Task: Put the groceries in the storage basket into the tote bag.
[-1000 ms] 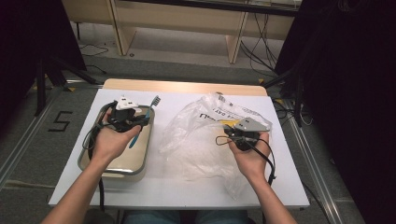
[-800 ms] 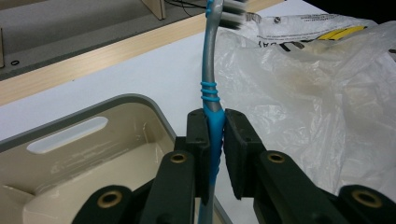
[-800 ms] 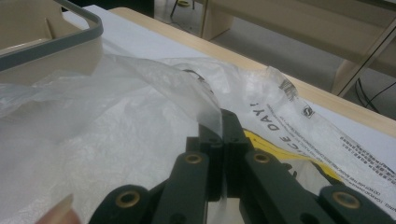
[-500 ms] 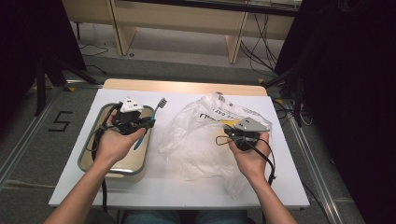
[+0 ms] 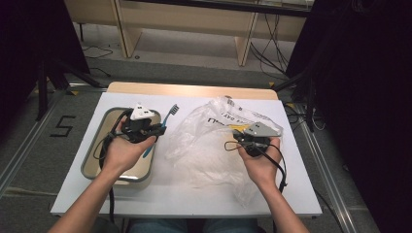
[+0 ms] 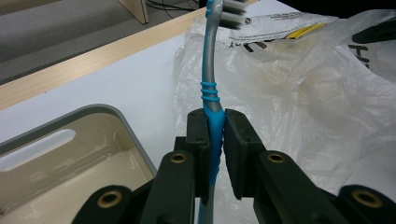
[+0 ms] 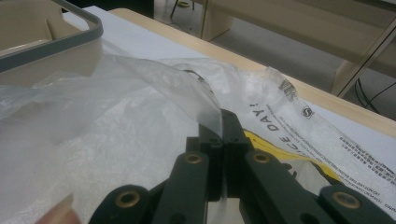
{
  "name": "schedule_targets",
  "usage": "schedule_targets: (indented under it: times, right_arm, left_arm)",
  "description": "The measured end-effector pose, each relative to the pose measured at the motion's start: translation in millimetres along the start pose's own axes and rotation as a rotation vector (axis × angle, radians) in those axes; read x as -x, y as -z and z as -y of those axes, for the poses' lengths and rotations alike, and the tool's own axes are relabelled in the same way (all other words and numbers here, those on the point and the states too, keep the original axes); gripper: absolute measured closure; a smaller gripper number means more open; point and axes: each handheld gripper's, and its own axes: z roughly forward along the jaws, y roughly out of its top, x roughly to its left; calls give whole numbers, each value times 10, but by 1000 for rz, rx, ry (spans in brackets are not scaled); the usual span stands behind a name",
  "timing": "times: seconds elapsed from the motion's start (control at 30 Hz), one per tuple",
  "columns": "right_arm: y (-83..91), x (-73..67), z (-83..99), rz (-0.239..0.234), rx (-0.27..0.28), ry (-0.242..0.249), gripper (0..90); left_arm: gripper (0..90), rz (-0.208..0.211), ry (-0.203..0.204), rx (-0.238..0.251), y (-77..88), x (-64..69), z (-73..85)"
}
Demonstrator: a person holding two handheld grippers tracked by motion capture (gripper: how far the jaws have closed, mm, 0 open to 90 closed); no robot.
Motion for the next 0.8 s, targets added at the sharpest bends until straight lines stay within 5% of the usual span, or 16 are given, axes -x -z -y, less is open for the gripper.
schedule_targets:
  times: [0.8]
  right_arm:
    - [5, 5, -2, -1, 1, -3, 900]
  left_arm:
    - [803, 76, -45, -8, -36, 262, -12]
